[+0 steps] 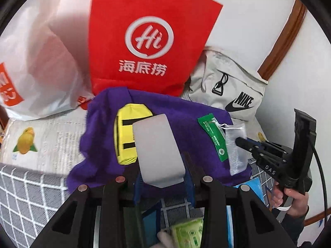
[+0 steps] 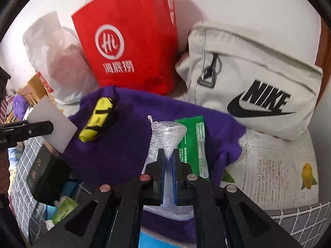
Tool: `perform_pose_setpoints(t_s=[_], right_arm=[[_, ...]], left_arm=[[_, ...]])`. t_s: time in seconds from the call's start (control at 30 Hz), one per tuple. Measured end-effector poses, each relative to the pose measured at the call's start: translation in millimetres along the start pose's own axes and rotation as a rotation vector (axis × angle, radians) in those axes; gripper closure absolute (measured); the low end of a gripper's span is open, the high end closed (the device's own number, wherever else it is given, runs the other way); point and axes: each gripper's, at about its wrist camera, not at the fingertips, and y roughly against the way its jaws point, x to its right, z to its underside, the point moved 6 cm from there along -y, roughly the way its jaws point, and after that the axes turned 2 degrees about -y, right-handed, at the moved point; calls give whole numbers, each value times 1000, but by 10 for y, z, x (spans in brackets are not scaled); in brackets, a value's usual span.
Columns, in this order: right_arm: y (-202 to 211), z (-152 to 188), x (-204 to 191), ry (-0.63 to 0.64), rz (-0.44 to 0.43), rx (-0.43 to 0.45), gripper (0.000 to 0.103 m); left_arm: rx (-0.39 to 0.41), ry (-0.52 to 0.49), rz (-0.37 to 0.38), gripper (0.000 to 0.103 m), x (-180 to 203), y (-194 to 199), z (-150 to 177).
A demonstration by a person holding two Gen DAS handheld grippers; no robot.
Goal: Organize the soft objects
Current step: 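Place the mesh bag on the purple towel with the right gripper while the left gripper places the sponge there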
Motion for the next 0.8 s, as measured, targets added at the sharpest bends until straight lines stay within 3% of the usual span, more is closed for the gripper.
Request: perform_pose_setpoints(t_s=[0.23,0.5,0.63,0.73,0.8], right_arm=[[-194,46,107,-4,6,-47,96],[-304,117,169,-14,13,-93,96],[-311,125,187,-13,21,-110,88],[-242,101,182,-1,37,-91,67],[-189,85,180,2,43,-74,66]], left_arm=[[-53,-27,31,71,138,-308,18],[-113,-5,4,71,26,-540,162],[-126,-20,-1,71,35,-590,185],[-129,-24,0,70,57,-625,178],[-129,-44,-12,70,85,-635,180]])
